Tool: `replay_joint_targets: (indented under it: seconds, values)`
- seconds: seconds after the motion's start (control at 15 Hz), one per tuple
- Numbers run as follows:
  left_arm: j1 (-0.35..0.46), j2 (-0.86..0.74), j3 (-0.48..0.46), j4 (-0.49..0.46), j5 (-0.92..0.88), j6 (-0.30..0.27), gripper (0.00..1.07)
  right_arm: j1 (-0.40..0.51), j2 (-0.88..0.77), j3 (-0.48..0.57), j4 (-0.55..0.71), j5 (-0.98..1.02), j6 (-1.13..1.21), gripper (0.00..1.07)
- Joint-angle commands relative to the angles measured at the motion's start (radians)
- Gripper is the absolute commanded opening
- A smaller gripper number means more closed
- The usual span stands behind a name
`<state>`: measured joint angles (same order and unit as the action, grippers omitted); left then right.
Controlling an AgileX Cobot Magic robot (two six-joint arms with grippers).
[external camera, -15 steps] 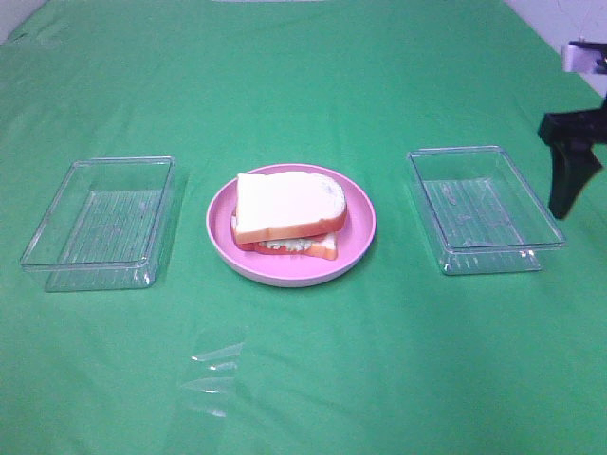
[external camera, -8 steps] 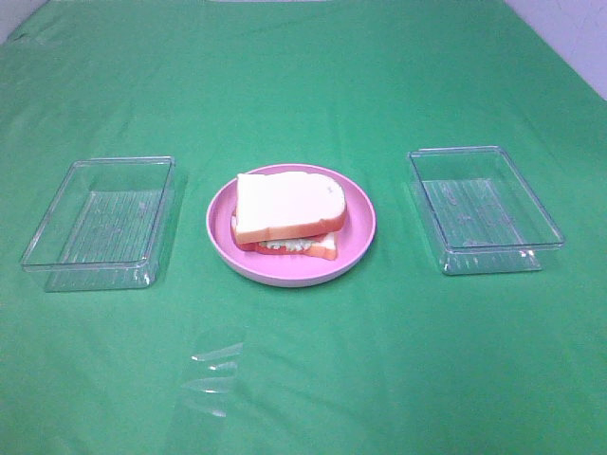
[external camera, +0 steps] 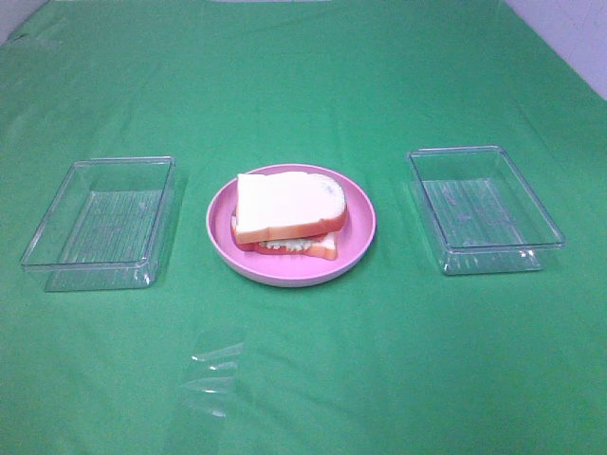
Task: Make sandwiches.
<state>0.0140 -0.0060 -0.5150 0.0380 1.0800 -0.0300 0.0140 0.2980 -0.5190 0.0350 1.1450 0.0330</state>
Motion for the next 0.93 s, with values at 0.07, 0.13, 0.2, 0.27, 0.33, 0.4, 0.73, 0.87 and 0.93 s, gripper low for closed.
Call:
replay_joint_targets:
  seconds: [0.07,0.13,0.2,0.27,0.33,0.4,0.73,0.87,0.93]
  values:
    - [-0.002,-0.020,0.000,-0.005,-0.003,-0.005,1.00,0.000,-0.160,0.038,-0.013,-0.013,-0.004,0.84]
    - [-0.002,-0.020,0.000,-0.005,-0.003,-0.005,1.00,0.000,-0.199,0.040,-0.017,-0.013,-0.004,0.84]
    - [-0.002,-0.020,0.000,-0.005,-0.003,-0.005,1.00,0.000,-0.233,0.047,-0.021,-0.017,-0.004,0.84]
    - [-0.002,-0.020,0.000,-0.009,-0.003,-0.005,1.00,0.000,-0.295,0.065,-0.023,-0.044,-0.004,0.84]
    - [-0.002,-0.019,0.000,-0.009,-0.003,-0.005,1.00,0.000,-0.334,0.065,-0.024,-0.044,-0.004,0.84]
    - [-0.002,-0.014,0.000,-0.008,-0.003,-0.005,1.00,0.000,-0.334,0.065,-0.024,-0.043,-0.004,0.84]
    - [-0.002,-0.009,0.000,-0.008,-0.003,-0.002,1.00,0.000,-0.331,0.066,-0.024,-0.042,-0.011,0.84]
    - [-0.002,-0.009,0.000,-0.008,-0.003,-0.002,1.00,0.000,-0.331,0.066,-0.026,-0.042,-0.011,0.84]
    - [-0.002,-0.009,0.000,-0.008,-0.003,-0.002,1.00,0.000,-0.331,0.066,-0.035,-0.043,-0.011,0.84]
